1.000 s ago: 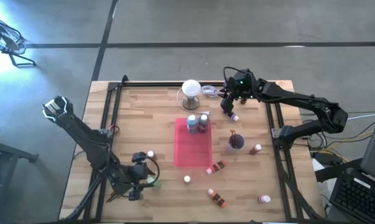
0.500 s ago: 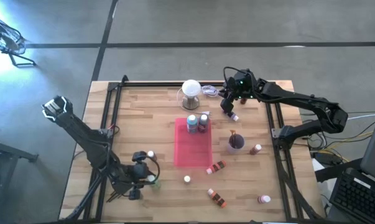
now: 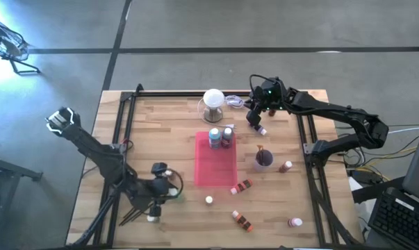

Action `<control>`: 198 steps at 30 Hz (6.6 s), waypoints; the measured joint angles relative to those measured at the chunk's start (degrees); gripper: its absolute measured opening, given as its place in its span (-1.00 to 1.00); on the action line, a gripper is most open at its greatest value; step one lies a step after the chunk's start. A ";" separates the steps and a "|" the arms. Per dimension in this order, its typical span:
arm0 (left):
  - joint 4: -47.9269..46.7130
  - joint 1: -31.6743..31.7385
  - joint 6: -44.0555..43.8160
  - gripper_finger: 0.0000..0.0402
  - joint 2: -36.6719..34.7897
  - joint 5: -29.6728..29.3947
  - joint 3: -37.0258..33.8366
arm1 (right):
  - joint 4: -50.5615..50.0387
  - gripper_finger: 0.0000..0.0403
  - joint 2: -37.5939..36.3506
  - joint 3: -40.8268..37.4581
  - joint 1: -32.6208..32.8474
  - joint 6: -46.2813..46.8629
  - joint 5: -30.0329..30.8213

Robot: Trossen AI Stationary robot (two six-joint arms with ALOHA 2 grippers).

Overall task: Pick & Place Paint Supplies
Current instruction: Put the large green paint bottle into the red bin, then put the orange paintbrush into the purple cup

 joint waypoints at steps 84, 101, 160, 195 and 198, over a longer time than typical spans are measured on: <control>0.57 51.08 25.69 -0.29 17.68 21.80 16.37 | 11.12 -0.60 0.02 -8.11 -2.44 -3.02 3.70; -5.87 51.02 25.74 -0.19 9.43 21.66 17.73 | 11.10 -0.50 0.02 -8.11 -2.40 -3.39 3.66; -37.81 22.86 -24.18 -0.42 -22.50 8.92 8.51 | 12.05 -0.24 0.00 -9.64 -2.44 2.90 17.17; -39.75 9.64 -47.29 -0.54 10.75 24.38 9.71 | 15.63 -0.56 -0.01 -10.37 -2.42 0.81 16.68; -36.29 9.64 -44.97 -0.54 13.34 26.44 9.71 | 16.42 -0.59 0.00 -10.36 -2.40 0.84 16.59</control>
